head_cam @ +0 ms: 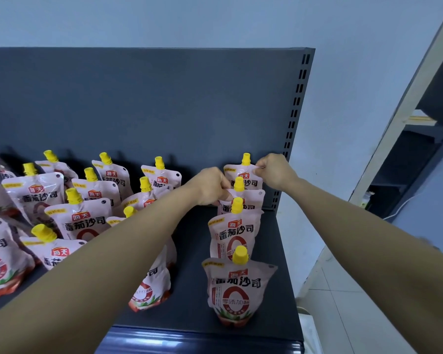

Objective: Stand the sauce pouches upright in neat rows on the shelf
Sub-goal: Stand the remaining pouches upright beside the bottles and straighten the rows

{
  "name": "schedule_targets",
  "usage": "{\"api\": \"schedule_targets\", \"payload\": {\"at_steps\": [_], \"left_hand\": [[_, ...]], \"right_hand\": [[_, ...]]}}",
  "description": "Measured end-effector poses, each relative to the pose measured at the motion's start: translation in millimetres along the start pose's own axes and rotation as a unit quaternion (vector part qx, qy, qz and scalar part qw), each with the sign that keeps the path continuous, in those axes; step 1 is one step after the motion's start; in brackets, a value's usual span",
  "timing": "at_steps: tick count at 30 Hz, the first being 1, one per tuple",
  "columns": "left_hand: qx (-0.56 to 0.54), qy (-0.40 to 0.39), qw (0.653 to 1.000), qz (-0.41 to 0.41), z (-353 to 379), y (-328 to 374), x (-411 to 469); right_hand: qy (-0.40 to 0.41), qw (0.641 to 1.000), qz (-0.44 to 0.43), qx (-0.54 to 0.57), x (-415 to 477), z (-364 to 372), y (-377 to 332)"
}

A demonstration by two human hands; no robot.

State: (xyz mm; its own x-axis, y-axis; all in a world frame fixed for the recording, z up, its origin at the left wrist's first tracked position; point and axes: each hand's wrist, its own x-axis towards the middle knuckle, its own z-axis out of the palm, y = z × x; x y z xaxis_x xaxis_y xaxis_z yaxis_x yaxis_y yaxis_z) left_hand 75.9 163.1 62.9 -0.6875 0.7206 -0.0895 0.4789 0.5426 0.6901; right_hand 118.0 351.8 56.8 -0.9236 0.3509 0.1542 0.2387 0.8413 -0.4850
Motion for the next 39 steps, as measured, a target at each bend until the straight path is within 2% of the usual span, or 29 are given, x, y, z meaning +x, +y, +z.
{"api": "schedule_targets", "payload": {"at_steps": [8,14,20,28,32,35,39], "left_hand": [[-0.012,0.003,1.0,-0.008,-3.6,-3.4,-1.4],[-0.011,0.012,1.0,-0.014,-3.8,-2.2,-1.6],[-0.001,0.061,0.998,-0.016,-1.8,-3.9,-1.0],[0.012,0.013,1.0,-0.019,-8.4,-0.2,-3.4],[0.1,0.001,0.995,0.005,-14.8,6.7,-10.1],[0.116,0.067,0.991,0.033,-25.2,18.8,-18.8],[0.06,0.074,0.993,0.068,-37.2,33.4,-39.5]], "right_hand": [[-0.036,0.999,0.004,0.021,-3.3,-2.5,7.5],[-0.023,0.999,0.007,0.024,-3.0,0.8,5.8],[0.008,0.999,0.019,0.038,-1.1,10.0,2.4],[-0.018,0.999,0.015,0.03,-5.3,2.8,3.0],[0.055,0.998,0.02,0.005,-11.6,-11.7,0.1],[0.097,0.995,0.013,0.017,-20.6,-29.9,-11.0],[-0.003,0.996,-0.036,0.079,-44.5,-48.4,-33.9]]}}
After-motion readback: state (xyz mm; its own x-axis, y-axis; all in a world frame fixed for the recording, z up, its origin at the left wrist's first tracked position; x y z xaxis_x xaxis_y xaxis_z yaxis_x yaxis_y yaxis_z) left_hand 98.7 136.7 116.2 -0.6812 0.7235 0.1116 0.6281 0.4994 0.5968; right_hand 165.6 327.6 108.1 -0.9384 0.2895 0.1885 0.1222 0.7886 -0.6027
